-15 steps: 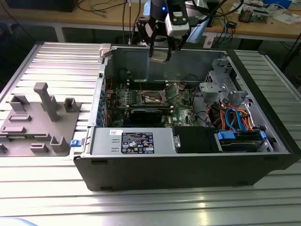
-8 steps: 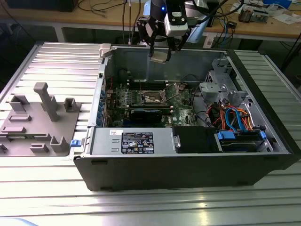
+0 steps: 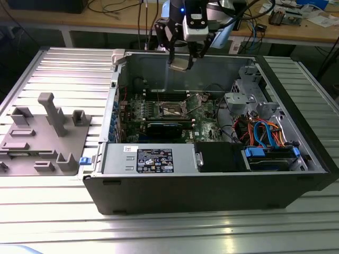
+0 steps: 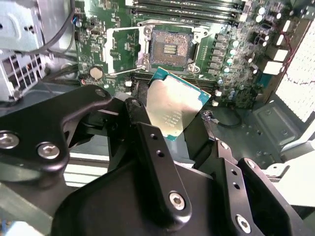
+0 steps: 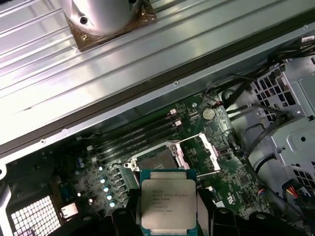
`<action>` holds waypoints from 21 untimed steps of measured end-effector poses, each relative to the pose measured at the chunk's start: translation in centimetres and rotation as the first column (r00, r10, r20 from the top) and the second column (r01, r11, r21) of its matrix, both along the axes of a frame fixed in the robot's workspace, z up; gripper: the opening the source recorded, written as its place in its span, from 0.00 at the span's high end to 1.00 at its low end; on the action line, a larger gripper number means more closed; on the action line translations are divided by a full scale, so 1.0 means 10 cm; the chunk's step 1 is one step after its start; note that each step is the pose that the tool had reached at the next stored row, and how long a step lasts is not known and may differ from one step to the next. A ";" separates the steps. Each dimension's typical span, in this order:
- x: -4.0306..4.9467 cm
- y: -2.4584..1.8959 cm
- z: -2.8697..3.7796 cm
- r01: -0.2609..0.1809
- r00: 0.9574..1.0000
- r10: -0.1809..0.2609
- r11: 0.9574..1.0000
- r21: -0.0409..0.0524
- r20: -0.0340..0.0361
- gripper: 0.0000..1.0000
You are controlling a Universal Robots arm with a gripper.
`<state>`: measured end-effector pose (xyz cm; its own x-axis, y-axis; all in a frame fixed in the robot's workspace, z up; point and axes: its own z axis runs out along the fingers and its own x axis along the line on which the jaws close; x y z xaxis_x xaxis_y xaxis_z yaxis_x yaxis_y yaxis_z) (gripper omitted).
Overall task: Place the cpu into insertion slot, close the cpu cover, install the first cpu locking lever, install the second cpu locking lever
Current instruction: 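Place the cpu into insertion slot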
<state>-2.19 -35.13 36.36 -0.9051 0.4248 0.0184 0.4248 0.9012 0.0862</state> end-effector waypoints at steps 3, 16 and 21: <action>0.000 0.000 -0.004 0.040 0.999 -0.040 0.999 0.000 0.000 0.46; 0.000 0.000 -0.012 0.128 0.992 -0.128 0.992 0.000 0.000 0.46; 0.000 0.000 -0.013 0.128 0.992 -0.128 0.992 0.000 0.000 0.46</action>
<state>-2.19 -35.14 36.23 -0.8434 0.5370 0.0184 0.5365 0.8395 0.0862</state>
